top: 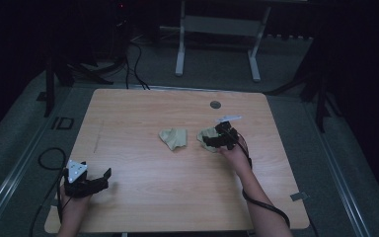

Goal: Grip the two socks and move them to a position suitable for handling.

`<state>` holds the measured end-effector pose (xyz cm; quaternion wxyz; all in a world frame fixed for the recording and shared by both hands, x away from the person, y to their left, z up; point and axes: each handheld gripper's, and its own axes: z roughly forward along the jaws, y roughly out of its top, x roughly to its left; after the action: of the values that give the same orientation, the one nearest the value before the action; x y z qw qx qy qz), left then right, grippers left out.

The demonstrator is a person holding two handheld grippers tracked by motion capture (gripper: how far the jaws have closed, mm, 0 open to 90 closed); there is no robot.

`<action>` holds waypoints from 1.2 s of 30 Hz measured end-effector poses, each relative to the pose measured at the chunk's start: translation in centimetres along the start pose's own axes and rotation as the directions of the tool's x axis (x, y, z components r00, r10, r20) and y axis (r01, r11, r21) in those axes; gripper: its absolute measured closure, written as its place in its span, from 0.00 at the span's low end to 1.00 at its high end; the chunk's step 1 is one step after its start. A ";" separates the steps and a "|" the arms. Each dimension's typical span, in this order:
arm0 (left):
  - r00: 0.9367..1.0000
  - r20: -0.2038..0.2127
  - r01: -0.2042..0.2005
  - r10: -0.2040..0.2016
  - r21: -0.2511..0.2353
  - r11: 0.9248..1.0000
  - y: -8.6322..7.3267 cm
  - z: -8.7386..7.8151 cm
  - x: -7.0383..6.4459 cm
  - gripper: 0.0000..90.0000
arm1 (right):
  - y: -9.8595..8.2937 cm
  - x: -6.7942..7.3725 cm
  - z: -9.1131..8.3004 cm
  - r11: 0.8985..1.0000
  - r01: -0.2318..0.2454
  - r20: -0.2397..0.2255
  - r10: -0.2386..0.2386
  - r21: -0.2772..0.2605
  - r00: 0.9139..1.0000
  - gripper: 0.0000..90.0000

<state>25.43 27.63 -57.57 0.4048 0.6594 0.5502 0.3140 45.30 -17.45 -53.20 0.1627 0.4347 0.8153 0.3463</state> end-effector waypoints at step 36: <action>1.000 0.010 0.024 -0.024 0.002 1.000 0.0 0.0 0.2 0.05 | 0.6 1.1 2.9 0.998 0.002 0.122 -0.010 0.061 0.992 0.90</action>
<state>25.50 27.83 -57.59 0.4106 0.6548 0.5563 0.3051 46.68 -15.14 -54.74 0.2002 0.4573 0.8152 0.2937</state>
